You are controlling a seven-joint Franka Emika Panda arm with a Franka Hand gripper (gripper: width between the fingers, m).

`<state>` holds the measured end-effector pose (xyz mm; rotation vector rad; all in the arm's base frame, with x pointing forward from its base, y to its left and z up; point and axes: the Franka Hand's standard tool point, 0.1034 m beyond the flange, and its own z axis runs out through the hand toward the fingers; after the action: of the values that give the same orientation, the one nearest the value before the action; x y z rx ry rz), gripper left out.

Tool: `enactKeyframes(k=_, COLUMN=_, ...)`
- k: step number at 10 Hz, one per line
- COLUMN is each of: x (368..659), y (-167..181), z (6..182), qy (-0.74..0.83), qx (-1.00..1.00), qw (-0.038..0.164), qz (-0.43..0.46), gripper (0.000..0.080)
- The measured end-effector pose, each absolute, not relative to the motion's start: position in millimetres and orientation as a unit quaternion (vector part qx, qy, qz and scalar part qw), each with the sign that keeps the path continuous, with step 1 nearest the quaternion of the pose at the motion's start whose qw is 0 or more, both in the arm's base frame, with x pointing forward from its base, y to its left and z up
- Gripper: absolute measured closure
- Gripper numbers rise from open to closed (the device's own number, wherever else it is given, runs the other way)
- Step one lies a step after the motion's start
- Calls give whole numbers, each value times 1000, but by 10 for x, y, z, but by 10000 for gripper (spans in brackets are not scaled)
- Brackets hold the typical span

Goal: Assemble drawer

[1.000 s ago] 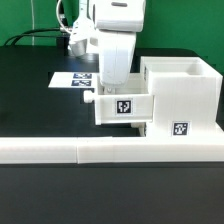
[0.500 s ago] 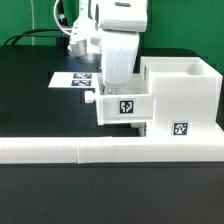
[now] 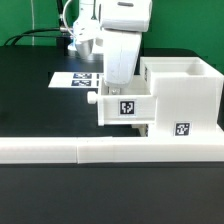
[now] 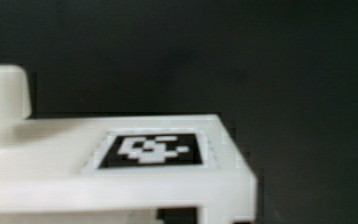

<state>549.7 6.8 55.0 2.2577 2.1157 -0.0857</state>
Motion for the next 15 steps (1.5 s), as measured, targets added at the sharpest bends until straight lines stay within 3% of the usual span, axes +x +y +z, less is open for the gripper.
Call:
enactKeyframes(k=13, x=5511, y=129, z=539, qy=699, qx=714, qw=28, qz=-34, gripper=757)
enactKeyframes(k=15, x=5528, y=176, z=626, qy=698, qx=714, qw=29, qz=-35, gripper=442)
